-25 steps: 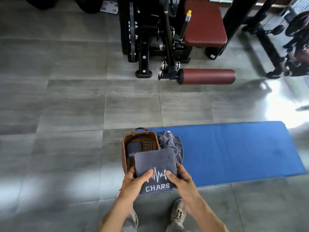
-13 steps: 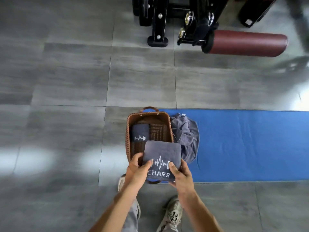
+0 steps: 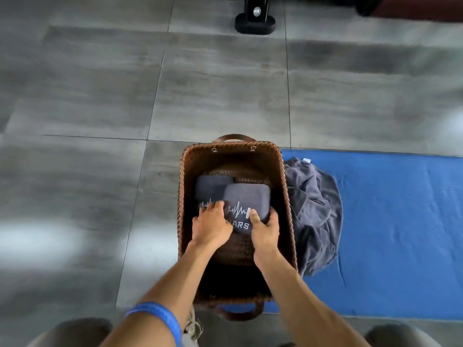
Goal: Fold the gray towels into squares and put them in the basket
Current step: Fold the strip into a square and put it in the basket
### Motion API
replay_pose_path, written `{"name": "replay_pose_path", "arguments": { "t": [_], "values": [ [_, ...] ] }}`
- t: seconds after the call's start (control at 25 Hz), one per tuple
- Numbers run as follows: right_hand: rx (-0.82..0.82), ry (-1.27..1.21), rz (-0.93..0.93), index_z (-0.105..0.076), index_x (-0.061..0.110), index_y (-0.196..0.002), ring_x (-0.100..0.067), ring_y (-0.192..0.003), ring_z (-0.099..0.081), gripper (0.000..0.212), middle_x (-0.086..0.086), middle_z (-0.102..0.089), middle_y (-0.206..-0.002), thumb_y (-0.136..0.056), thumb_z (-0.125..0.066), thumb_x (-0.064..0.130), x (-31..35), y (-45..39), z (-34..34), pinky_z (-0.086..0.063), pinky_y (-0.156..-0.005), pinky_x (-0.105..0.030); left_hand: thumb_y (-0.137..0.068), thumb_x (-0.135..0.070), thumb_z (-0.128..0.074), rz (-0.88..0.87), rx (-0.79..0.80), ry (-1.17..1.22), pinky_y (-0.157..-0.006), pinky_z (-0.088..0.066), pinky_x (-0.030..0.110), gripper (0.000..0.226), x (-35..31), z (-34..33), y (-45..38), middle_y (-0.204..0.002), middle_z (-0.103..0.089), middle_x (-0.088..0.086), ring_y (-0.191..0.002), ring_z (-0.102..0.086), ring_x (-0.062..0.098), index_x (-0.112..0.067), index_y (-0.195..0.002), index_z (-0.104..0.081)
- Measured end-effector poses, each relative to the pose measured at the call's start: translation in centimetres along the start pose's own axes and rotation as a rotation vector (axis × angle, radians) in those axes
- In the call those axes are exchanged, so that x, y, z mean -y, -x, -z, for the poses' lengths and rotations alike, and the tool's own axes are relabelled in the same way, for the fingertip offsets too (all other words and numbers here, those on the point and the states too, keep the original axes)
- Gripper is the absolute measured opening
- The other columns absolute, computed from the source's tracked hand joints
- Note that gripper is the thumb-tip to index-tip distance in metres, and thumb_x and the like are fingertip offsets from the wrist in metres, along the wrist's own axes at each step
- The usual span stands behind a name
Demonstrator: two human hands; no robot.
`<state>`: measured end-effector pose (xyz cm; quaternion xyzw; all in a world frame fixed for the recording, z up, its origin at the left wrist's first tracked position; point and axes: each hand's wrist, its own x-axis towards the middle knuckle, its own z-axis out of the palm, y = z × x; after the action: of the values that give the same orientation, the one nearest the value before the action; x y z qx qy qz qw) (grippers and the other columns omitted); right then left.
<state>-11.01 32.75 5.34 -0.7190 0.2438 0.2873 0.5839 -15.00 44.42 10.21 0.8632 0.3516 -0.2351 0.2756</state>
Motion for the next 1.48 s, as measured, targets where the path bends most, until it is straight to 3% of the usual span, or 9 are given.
{"name": "replay_pose_path", "arguments": {
  "t": [0.28,0.52,0.72,0.92,1.04,1.12,1.2,1.32,1.48],
  "values": [
    [-0.200,-0.002,0.145,-0.038,0.021,-0.148,-0.032,-0.128,-0.052,0.060,-0.014,-0.049,-0.144,-0.095,-0.063,0.027,-2.7,-7.6,-1.7,-0.040,-0.109,-0.043,-0.083,-0.027,-0.061,-0.172,0.100,-0.327,-0.113,-0.029,0.052,0.074,1.9,-6.1,-6.8,-0.155,-0.025,0.003,-0.141,-0.026,0.032,-0.023,-0.150,-0.028],
    [-0.198,0.052,0.201,-0.044,0.017,-0.135,-0.033,-0.120,-0.053,0.053,-0.016,-0.052,-0.135,-0.089,-0.068,0.024,-4.1,-10.0,-1.6,-0.039,-0.106,-0.047,-0.088,-0.027,-0.059,-0.129,0.195,-0.237,-0.115,-0.030,0.041,0.072,2.2,-8.2,-7.7,-0.159,-0.017,-0.001,-0.146,-0.022,0.024,-0.019,-0.151,-0.025],
    [-0.195,0.167,0.197,-0.041,0.035,-0.127,-0.031,-0.118,-0.054,0.061,-0.009,-0.055,-0.132,-0.073,-0.058,0.058,-6.5,-12.3,-1.9,-0.041,-0.105,-0.050,-0.088,-0.031,-0.060,-0.111,0.121,-0.220,-0.113,-0.032,0.045,0.071,2.4,-8.5,-8.0,-0.160,-0.011,-0.001,-0.146,-0.018,0.025,-0.020,-0.150,-0.026],
    [-0.102,0.120,0.097,-0.047,0.027,-0.138,-0.033,-0.123,-0.054,0.047,-0.014,-0.053,-0.139,-0.094,-0.062,0.025,-6.2,-14.6,-1.8,-0.042,-0.106,-0.050,-0.090,-0.029,-0.060,-0.097,0.170,-0.114,-0.119,-0.024,0.043,0.077,3.2,-8.6,-9.4,-0.164,-0.002,-0.005,-0.150,-0.008,0.022,-0.024,-0.155,-0.018],
    [-0.165,0.391,0.204,-0.039,0.015,-0.148,-0.034,-0.139,-0.036,0.057,-0.015,-0.036,-0.154,-0.094,-0.059,0.012,-4.5,-13.3,-1.8,-0.027,-0.115,-0.041,-0.090,-0.027,-0.060,-0.100,0.186,-0.094,-0.119,-0.024,0.043,0.076,3.2,-9.0,-9.7,-0.164,0.001,-0.006,-0.150,-0.005,0.022,-0.026,-0.155,-0.019],
    [-0.249,0.723,0.443,-0.045,0.016,-0.141,-0.036,-0.132,-0.038,0.057,-0.013,-0.039,-0.147,-0.086,-0.061,0.007,-3.7,-11.1,-2.0,-0.029,-0.107,-0.043,-0.089,-0.025,-0.060,-0.098,0.194,-0.095,-0.119,-0.023,0.044,0.077,3.3,-9.1,-9.9,-0.164,0.003,-0.006,-0.150,-0.003,0.021,-0.027,-0.154,-0.019],
    [-0.161,1.051,0.618,-0.053,0.019,-0.129,-0.035,-0.122,-0.043,0.049,-0.009,-0.045,-0.136,-0.082,-0.063,0.012,-3.5,-9.5,-2.6,-0.034,-0.098,-0.045,-0.089,-0.022,-0.059,-0.099,0.201,-0.090,-0.120,-0.022,0.043,0.079,3.4,-9.2,-10.1,-0.164,0.003,-0.005,-0.150,-0.002,0.021,-0.027,-0.155,-0.017],
    [0.065,1.311,0.536,-0.044,0.022,-0.140,-0.033,-0.135,-0.031,0.056,-0.005,-0.033,-0.148,-0.087,-0.063,0.025,-4.2,-9.2,-3.2,-0.031,-0.108,-0.046,-0.088,-0.021,-0.058,-0.093,0.185,-0.050,-0.120,-0.021,0.040,0.079,3.3,-9.0,-10.2,-0.164,0.000,-0.004,-0.151,-0.004,0.020,-0.027,-0.156,-0.016],
    [0.134,1.379,0.489,-0.017,0.027,-0.156,-0.037,-0.149,0.000,0.063,0.000,-0.004,-0.164,-0.098,-0.041,0.017,-6.1,-9.0,-3.1,-0.013,-0.119,-0.053,-0.090,-0.025,-0.059,-0.084,0.132,-0.011,-0.120,-0.021,0.037,0.078,3.4,-9.2,-10.0,-0.164,-0.004,-0.001,-0.151,-0.007,0.019,-0.021,-0.156,-0.016]
  ]
}}
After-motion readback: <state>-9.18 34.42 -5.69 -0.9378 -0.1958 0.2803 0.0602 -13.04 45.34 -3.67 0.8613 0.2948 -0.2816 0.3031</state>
